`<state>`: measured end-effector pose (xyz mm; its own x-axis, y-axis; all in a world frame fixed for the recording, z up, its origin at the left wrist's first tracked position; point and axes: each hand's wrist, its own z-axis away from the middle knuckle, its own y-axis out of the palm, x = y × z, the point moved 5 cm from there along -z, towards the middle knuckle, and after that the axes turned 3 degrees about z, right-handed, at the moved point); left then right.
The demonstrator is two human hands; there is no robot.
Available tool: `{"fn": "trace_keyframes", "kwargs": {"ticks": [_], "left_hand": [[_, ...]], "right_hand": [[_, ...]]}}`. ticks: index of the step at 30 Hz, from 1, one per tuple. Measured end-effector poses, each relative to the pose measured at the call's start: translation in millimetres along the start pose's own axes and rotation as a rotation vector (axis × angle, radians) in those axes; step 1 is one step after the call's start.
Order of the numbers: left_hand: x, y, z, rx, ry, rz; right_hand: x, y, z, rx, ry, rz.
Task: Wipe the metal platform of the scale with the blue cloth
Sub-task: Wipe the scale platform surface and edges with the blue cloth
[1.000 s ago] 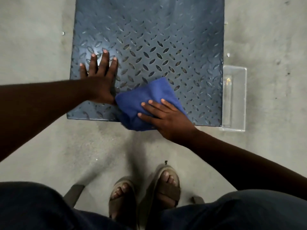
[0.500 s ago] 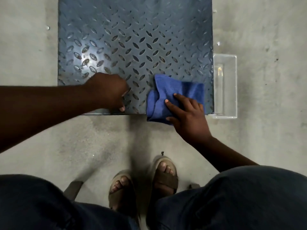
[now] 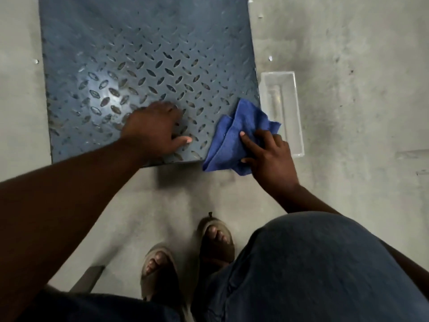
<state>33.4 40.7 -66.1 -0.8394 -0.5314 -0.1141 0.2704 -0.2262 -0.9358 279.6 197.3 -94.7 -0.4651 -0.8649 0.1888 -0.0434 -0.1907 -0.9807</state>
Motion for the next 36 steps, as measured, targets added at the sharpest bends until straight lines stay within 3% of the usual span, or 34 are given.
{"fn": "trace_keyframes", "kwargs": {"ticks": [4,10,15,18,20,25,31,36], "left_hand": [[-7.6,11.1,-2.2,0.068,0.013,0.186],[5.5,17.9,-10.4,0.287,0.038,0.201],[7.3,14.0,-10.7,0.319,0.028,0.166],[7.1,12.5,-7.9,0.294,0.01,0.188],[8.7,11.6,-8.5,0.292,-0.003,0.185],[7.8,12.4,-7.5,0.321,-0.031,0.173],[10.5,16.3,-9.9,0.32,-0.02,0.181],[10.7,17.4,-10.3,0.322,-0.016,0.179]], "right_hand": [[27.8,2.7,5.4,-0.034,0.032,-0.019],[47.4,7.8,-3.0,0.017,-0.103,-0.062],[34.6,5.1,-1.4,0.006,0.068,-0.089],[76.0,22.0,16.5,0.075,-0.175,-0.141],[76.5,20.9,17.1,0.131,-0.219,-0.129],[19.5,10.5,-17.2,0.162,0.096,-0.12],[18.9,11.3,-64.3,0.15,0.166,-0.132],[17.1,15.4,-35.4,0.028,0.32,-0.227]]}}
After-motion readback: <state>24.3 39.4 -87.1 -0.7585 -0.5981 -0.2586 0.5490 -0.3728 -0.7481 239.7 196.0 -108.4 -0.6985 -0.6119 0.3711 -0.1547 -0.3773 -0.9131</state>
